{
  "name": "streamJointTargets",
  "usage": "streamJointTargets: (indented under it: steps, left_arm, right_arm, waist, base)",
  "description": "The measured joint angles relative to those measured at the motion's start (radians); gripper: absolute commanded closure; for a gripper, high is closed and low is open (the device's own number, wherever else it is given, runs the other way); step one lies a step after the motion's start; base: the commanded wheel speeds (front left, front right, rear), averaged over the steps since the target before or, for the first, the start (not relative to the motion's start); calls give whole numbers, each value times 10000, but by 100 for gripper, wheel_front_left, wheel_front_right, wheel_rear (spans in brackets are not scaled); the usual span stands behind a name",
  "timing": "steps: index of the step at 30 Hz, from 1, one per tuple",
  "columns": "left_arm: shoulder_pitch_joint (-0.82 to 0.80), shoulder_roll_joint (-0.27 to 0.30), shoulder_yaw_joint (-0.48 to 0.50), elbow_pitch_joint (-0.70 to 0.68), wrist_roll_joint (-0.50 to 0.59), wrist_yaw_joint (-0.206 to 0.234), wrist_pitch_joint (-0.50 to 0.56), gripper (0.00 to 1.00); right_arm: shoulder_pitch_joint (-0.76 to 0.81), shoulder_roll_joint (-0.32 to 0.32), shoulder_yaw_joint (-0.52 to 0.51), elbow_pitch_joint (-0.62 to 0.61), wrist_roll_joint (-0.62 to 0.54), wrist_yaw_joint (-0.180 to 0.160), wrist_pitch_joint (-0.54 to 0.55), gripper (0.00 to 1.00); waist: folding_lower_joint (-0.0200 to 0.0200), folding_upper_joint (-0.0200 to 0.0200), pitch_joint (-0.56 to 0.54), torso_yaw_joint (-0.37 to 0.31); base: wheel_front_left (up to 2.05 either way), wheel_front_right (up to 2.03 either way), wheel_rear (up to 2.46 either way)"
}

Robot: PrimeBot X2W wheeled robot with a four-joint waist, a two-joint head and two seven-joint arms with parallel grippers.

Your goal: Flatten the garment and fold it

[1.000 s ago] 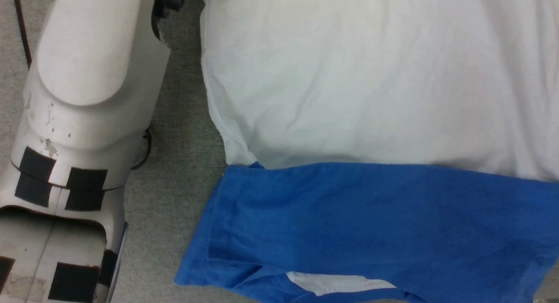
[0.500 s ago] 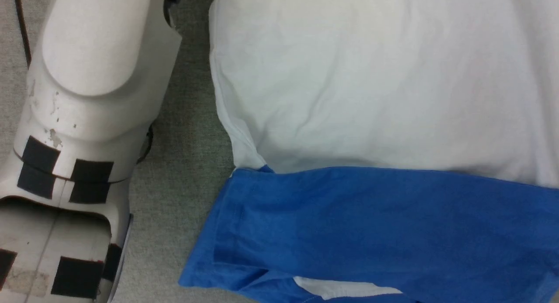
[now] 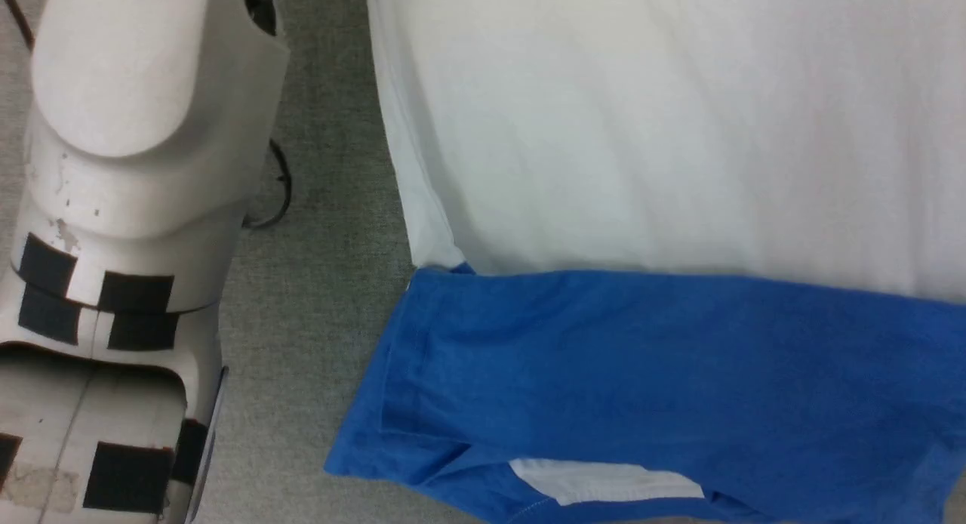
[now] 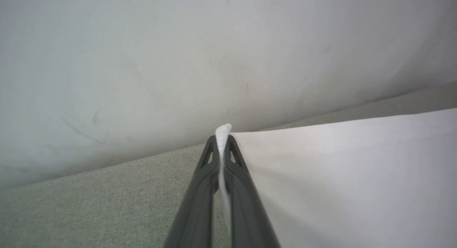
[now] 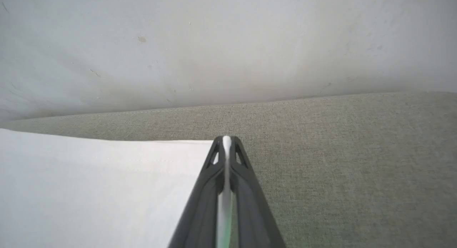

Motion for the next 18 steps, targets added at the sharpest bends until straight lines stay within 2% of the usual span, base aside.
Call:
streamJointTargets:
  steps: [4, 8, 14, 18]
  left_arm:
    - [248, 61, 73, -376, -242, -215, -454, 100]
    - [1168, 224, 75, -1149, -589, -456, -679, 100]
    - [3294, 725, 194, -3333, -1037, -527, -729, 100]
    - [5202, 1099, 15, -4928, -1195, -520, -731, 100]
  right_arm:
    - [100, -63, -6, -311, 343, 0, 4, 100]
    - [728, -161, -33, -895, 802, 0, 107, 100]
    - [2555, -332, -215, -2349, 1524, 0, 564, 100]
    - [4098, -213, -604, -3363, 1921, 0, 807, 100]
  waist:
    - [0, 0, -397, 1]
    - [-1, 0, -879, 11]
    - [-2, 0, -1754, 35]
    - [-3, 0, -2411, 47]
  base:
    - [0, 0, 0]
    - [0, 0, 0]
    - [0, 0, 0]
    - [0, 0, 0]
